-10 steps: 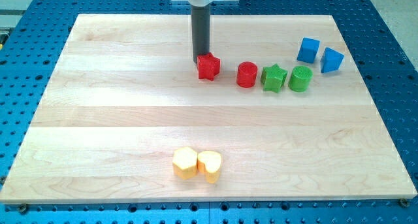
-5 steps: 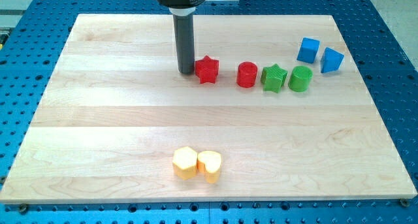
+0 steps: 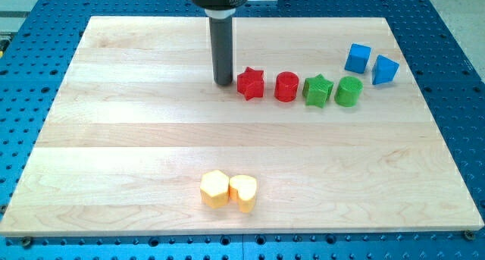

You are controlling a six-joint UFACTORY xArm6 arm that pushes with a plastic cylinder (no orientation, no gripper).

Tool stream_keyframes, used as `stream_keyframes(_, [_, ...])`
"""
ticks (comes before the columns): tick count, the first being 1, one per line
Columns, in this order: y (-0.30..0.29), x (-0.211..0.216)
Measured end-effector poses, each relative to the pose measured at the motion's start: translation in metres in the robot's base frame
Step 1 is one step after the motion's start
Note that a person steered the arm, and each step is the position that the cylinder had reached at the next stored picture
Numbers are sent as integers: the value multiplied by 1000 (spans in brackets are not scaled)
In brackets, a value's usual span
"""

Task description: Push the red star into the red circle

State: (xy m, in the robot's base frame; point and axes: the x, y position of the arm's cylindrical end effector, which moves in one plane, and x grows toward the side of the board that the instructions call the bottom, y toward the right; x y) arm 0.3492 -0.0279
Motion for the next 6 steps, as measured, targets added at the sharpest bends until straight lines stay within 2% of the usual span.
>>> stream_keyframes(1, [0,-9])
stream_keyframes(3, [21,12])
stream_keyframes(6, [53,19])
